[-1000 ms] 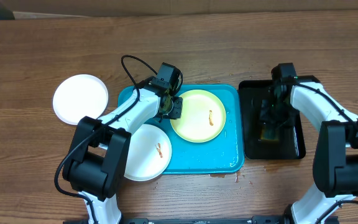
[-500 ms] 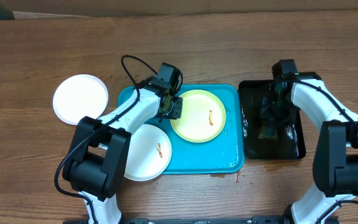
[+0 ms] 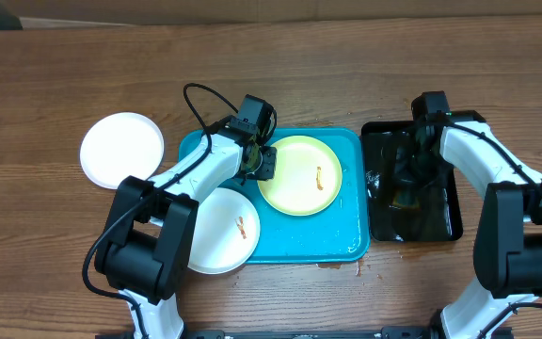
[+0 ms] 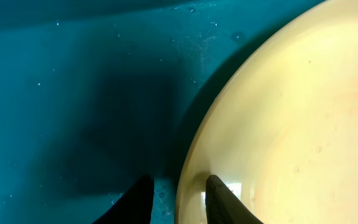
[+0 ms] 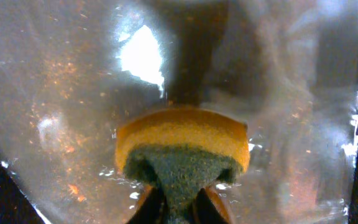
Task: Clean dirty plates on tray and stack at the side
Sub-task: 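Dip and rub the held sponge in the water, right gripper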
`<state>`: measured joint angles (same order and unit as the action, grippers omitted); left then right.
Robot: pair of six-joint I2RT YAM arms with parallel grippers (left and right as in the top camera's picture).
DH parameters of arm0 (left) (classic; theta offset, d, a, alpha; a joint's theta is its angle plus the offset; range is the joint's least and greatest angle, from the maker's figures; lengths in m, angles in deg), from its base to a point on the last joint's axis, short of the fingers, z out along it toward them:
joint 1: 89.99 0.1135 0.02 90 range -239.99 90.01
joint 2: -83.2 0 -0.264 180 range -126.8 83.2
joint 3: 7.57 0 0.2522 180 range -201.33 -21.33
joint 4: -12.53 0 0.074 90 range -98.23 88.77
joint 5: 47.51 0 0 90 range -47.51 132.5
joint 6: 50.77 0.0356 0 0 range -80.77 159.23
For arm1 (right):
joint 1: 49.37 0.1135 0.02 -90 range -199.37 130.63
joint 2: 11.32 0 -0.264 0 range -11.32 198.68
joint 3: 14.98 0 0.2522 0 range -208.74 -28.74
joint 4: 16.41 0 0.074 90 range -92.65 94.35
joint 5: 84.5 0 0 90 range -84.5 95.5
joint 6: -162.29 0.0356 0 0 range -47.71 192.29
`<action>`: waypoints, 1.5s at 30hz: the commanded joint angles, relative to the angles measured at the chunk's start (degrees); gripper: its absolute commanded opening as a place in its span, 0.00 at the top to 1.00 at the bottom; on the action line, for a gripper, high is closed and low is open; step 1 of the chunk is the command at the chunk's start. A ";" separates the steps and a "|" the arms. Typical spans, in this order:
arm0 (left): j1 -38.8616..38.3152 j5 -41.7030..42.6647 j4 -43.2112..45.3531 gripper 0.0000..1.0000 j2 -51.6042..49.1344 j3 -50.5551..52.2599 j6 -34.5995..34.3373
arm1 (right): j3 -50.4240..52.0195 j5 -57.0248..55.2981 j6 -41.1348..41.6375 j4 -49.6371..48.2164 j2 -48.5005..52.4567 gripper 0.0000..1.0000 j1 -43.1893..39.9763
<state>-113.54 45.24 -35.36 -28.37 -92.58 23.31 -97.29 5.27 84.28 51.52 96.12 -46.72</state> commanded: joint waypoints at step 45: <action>-0.04 1.75 -0.33 0.96 -1.05 -0.07 -4.20 | -16.81 -20.11 5.40 20.94 -0.04 0.96 7.04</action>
<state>-113.52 45.28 -35.43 -28.46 -92.80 19.25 -113.18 -15.47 91.86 72.20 96.58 -40.25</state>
